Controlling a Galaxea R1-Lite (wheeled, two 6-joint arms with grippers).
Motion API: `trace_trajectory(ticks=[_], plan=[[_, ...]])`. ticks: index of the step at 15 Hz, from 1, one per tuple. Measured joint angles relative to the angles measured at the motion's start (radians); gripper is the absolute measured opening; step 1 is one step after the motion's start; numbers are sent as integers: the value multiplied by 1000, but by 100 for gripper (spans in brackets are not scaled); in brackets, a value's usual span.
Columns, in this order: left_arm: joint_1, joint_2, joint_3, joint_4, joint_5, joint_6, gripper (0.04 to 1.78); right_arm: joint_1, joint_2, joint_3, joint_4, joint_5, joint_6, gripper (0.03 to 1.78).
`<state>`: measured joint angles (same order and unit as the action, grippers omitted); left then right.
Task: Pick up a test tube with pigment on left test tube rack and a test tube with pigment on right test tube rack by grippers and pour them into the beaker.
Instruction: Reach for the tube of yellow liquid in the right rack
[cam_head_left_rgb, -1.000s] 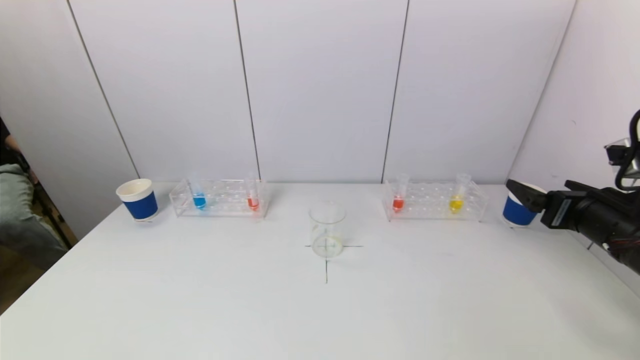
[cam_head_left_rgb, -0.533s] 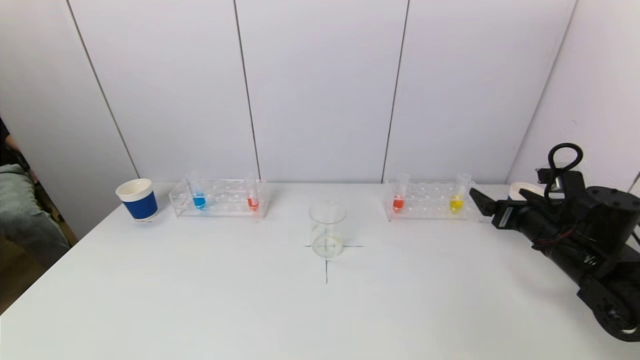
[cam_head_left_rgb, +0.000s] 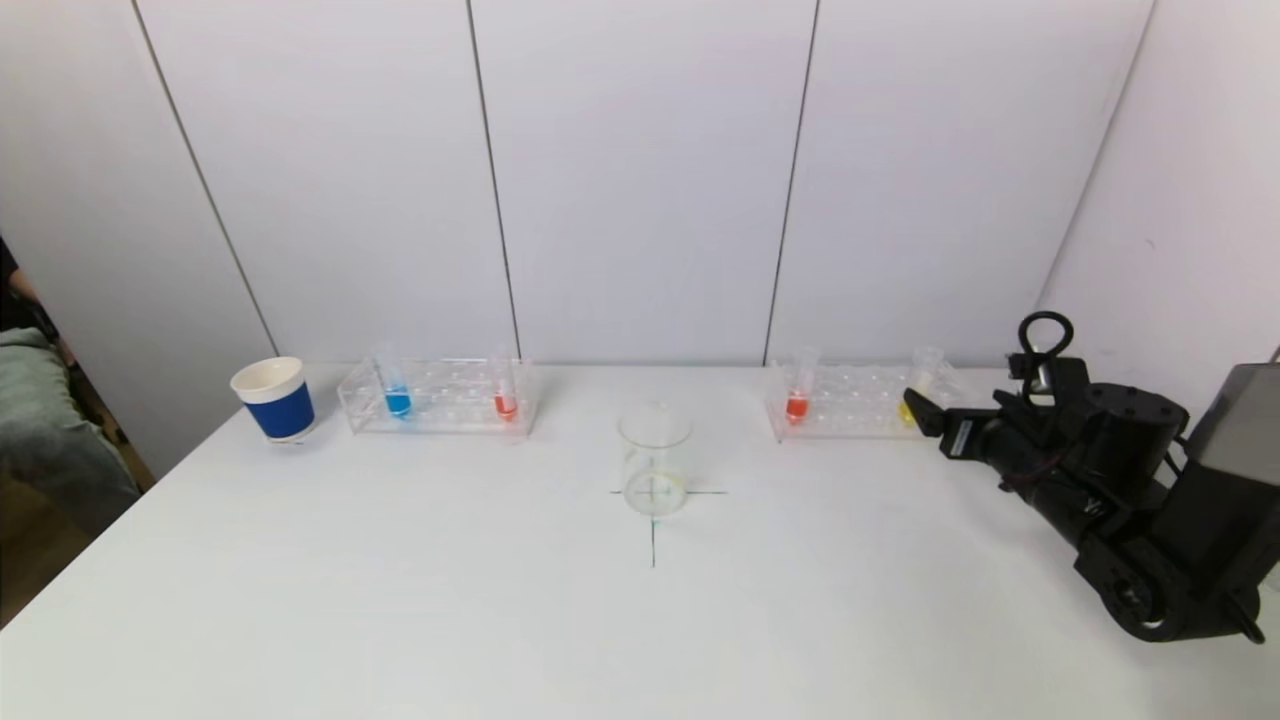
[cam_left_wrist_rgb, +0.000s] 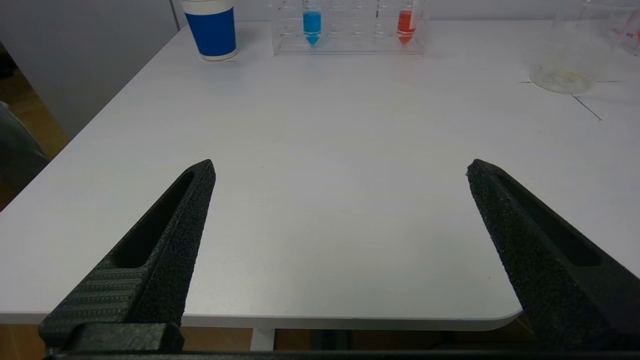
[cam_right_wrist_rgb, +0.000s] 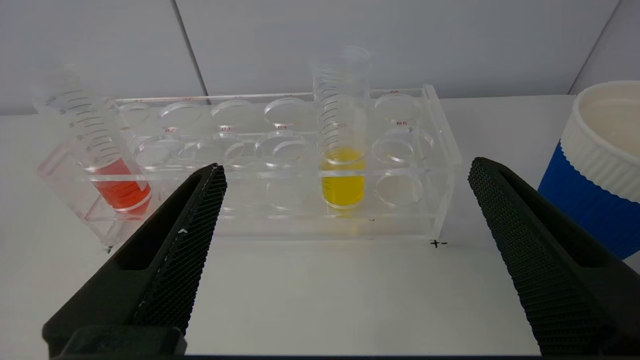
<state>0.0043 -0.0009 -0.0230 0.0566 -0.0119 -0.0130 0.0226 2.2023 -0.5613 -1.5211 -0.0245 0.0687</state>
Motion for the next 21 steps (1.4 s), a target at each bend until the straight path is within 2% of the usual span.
trace_trajectory(ticks=[8, 21], plan=[[0, 0, 0, 0, 0, -1, 176, -1, 87, -114, 0, -14, -1, 176], [0, 0, 0, 0, 0, 0, 176, -6, 154, -225, 0, -16, -11, 176]])
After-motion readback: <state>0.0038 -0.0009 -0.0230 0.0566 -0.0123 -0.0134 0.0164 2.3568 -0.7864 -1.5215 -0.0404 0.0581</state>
